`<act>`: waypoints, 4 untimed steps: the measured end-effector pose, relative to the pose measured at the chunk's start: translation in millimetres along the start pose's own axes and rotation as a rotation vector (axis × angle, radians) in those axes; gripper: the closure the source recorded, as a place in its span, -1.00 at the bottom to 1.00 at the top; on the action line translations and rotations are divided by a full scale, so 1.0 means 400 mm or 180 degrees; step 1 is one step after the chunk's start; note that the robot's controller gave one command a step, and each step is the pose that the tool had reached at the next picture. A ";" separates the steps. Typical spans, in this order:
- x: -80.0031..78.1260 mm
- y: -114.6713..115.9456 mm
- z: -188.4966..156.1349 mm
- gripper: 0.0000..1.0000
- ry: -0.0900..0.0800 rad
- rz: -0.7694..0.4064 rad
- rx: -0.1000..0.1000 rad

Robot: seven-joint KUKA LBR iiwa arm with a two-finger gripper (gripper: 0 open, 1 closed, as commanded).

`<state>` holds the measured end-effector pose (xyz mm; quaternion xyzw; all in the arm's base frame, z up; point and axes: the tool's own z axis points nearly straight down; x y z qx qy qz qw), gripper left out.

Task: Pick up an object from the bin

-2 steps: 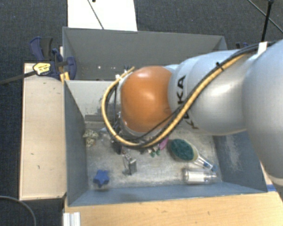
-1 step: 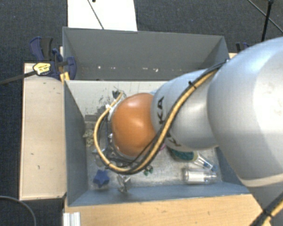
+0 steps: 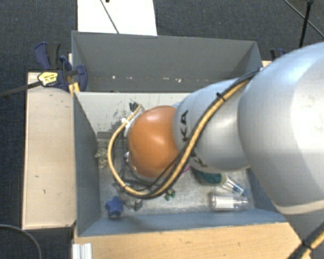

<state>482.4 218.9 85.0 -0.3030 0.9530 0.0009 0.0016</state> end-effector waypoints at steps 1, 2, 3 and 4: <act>0.000 0.000 0.000 -1.00 0.0001 0.0011 0.0000; 0.000 0.000 0.000 1.00 0.0002 0.0023 0.0000; 0.000 0.000 0.000 -1.00 0.0002 0.0032 -0.0001; -0.043 0.066 0.035 -1.00 -0.0007 -0.1056 0.0009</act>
Offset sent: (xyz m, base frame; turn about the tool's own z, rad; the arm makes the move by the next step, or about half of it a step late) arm 0.0000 0.0000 0.0000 0.0000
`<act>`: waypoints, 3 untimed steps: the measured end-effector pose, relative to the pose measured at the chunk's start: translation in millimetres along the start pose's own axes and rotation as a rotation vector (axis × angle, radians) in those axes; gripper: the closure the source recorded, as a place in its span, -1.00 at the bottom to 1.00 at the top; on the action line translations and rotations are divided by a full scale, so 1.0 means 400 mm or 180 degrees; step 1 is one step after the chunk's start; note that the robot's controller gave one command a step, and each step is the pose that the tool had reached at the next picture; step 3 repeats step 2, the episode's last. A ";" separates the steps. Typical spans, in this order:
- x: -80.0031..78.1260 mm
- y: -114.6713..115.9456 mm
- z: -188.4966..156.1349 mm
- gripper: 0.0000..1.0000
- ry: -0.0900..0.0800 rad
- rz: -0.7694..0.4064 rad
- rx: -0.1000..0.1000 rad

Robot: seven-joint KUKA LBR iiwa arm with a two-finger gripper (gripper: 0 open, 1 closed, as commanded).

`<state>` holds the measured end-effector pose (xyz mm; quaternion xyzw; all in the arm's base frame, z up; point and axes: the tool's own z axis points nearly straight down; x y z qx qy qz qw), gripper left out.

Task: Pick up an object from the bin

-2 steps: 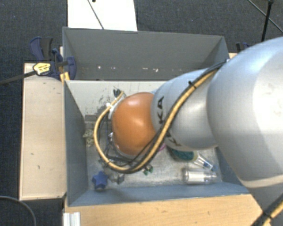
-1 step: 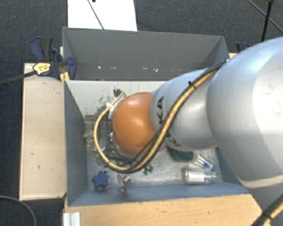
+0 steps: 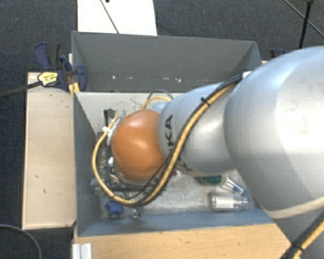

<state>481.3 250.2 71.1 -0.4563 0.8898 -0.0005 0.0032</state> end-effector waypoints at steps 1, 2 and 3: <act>0.000 0.003 0.000 1.00 0.0000 0.0014 -0.0008; -0.011 -0.061 -0.393 1.00 -0.0015 -0.0140 0.0006; -0.011 -0.061 -0.393 1.00 -0.0015 -0.0140 0.0006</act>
Offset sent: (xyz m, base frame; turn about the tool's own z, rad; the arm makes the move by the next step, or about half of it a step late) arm 0.0000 0.0000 0.0000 0.0000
